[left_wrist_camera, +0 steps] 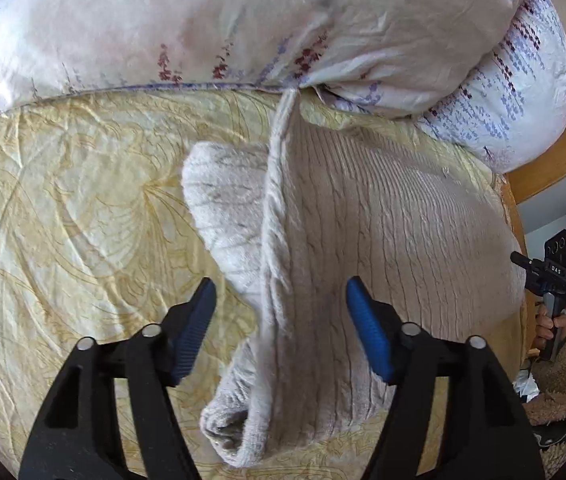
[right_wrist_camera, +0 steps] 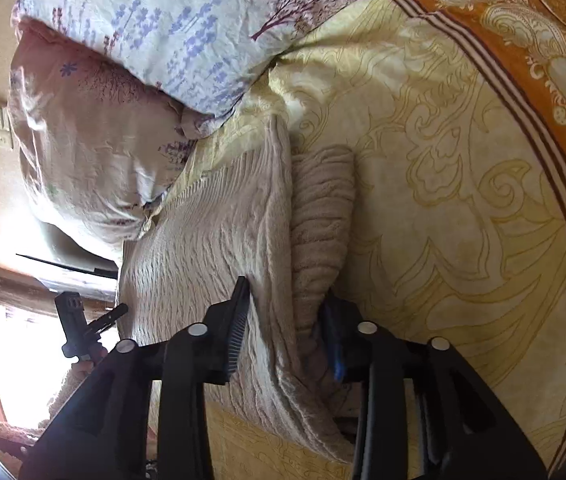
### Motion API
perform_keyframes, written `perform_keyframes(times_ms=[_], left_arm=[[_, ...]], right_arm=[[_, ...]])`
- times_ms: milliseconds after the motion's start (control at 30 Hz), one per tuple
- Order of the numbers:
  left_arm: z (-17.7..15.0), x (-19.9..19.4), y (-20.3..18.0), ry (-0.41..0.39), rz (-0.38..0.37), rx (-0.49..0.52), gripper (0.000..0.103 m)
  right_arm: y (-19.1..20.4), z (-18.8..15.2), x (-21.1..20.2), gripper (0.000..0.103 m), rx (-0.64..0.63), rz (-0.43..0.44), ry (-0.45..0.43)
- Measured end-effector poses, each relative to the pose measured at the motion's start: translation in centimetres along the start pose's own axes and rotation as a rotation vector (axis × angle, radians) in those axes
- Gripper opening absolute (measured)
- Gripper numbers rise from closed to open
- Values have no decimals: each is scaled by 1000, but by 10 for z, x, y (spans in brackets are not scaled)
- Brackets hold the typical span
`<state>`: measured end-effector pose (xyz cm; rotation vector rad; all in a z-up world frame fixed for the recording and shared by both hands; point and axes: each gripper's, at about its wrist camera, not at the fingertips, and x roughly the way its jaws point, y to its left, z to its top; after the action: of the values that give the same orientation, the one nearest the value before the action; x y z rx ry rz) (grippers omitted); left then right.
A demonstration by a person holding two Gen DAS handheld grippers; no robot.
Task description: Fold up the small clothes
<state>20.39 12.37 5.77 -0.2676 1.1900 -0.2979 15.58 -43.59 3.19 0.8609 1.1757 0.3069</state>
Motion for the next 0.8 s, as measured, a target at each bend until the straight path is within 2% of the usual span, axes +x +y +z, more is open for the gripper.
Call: perform_keyframes(times_ms=[67,167,267,367,400,433,467,500,533,567,600,667,733,800], left_arm=[[12,-5,14,-37,-28,-70,76],[32,5,25,-26,-53,-129,78],[45,21,21,14,-21,-104,78],[52,33,16,33,-2,-76,80],[54,36,14,33,-2,-64,81],[56,38,12,32,0,-57,82],[58,39,11,31,-9,-55,81],[59,40,10,22,-29,-58,70],[61,42,10,14,-62,-62,55],[62,44,10,6,-101,-69,25],[63,45,8,-6,-121,-72,23],[65,41,-2,-56,-102,-12,22],[68,31,-11,-127,-118,23,21],[71,26,-9,-178,-125,7,22]], right_arm=[[-4,12,-5,60,28,9,-52],[-5,32,6,62,46,12,-49],[-4,43,22,63,43,-11,-12],[-1,47,25,63,30,-3,-12],[0,47,26,62,22,8,-7],[1,45,29,52,9,11,7],[3,44,32,34,-8,6,18],[4,43,33,28,-23,5,17],[6,42,34,24,-29,4,12],[7,42,32,21,-34,9,-2],[10,42,29,21,-44,18,-22],[22,44,20,18,-80,45,-73],[38,44,9,17,-141,93,-141],[47,43,5,17,-196,63,-193]])
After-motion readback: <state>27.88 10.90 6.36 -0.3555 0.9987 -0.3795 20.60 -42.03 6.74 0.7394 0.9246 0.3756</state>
